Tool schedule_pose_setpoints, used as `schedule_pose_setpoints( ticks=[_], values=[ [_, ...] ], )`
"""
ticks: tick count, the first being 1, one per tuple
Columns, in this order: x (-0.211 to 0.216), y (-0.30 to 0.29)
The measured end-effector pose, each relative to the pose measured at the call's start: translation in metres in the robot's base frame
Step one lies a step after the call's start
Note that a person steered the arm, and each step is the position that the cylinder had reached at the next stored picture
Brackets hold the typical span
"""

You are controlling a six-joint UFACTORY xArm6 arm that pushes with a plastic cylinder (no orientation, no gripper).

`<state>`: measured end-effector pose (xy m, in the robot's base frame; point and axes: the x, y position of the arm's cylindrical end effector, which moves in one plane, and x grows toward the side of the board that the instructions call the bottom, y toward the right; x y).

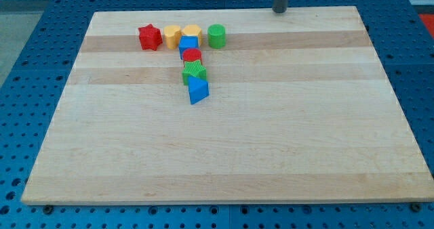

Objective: Slide the green circle to the right of the green star

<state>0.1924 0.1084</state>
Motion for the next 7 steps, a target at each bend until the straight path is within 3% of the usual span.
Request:
schedule_pose_setpoints(
  ticks=[4, 5, 7],
  values=[
    [0.048, -0.121],
    [0.048, -0.139],
    [0.096, -0.141]
  ],
)
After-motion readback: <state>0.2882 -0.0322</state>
